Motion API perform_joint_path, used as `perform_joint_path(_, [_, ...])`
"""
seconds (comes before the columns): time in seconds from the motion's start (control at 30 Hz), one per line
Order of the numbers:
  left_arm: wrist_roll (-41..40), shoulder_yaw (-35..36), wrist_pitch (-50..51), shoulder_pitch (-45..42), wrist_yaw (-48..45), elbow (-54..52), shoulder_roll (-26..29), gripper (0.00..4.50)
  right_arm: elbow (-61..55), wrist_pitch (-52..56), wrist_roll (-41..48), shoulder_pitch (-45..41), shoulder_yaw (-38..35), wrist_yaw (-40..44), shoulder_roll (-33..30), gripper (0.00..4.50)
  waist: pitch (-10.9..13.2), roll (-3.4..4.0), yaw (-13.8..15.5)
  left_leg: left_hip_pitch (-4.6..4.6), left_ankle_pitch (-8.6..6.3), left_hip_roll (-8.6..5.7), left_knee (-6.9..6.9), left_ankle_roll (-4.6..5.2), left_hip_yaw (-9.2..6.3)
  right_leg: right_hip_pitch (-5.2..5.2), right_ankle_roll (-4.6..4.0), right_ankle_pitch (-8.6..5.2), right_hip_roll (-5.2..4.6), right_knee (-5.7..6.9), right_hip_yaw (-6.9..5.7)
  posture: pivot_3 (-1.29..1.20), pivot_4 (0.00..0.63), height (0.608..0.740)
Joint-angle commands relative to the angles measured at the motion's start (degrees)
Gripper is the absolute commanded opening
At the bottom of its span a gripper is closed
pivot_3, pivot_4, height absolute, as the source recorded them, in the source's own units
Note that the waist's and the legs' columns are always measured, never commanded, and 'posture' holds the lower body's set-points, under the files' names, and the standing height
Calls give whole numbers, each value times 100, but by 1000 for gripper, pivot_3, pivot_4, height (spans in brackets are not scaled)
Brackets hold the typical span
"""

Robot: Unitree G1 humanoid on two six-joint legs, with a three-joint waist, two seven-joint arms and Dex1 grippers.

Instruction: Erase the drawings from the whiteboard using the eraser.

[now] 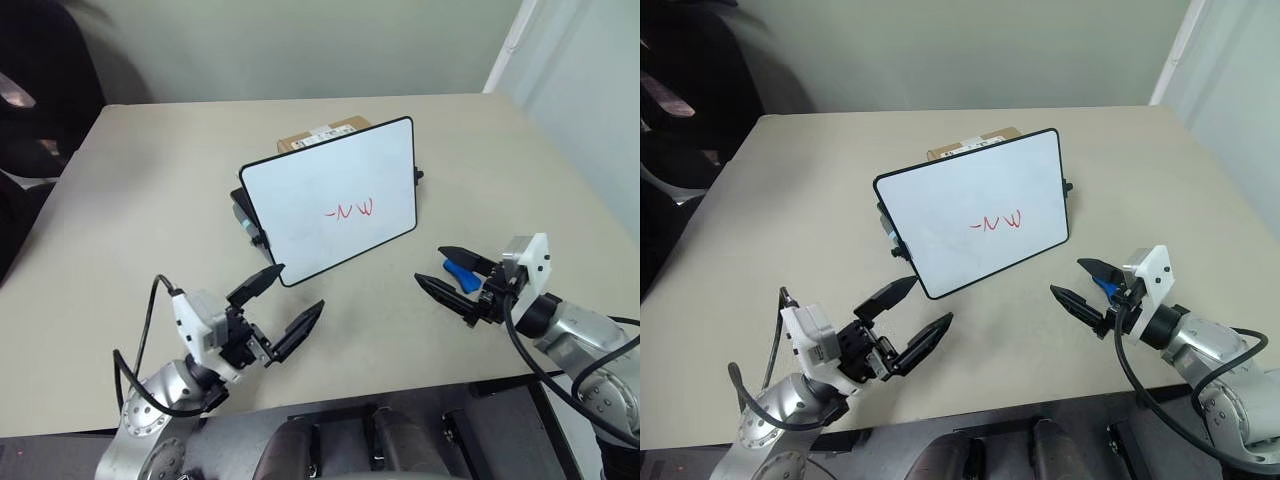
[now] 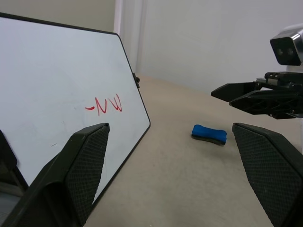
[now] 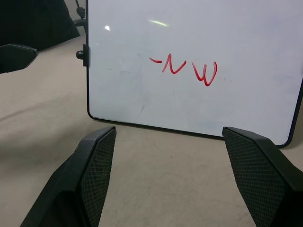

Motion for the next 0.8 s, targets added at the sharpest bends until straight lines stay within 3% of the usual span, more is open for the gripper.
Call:
perform_joint_path(0.03, [-76, 77, -38, 25, 53, -221, 2, 4500, -133, -72, 17, -12, -115, -30, -96, 3792, 0, 0, 0, 0, 0, 0, 0, 0, 0, 0, 0, 0, 0, 0, 0, 0, 150, 740])
perform_joint_path(0.5, [-155, -25, 15, -137, -52, -20, 36, 4500, -11, 588, -62, -84, -346, -713, -428, 3792, 0, 0, 0, 4, -1, 0, 0, 1, 0, 3, 1, 0, -1, 1, 0, 0, 150, 740])
perform_joint_path(0.8, [-155, -93, 47, -120, -52, -44, 1, 4500, 633, 1581, -528, -707, 131, -1379, -606, 3792, 0, 0, -1, 7, -3, 0, 0, 5, 0, 2, 4, 0, -1, 2, 0, 0, 150, 740])
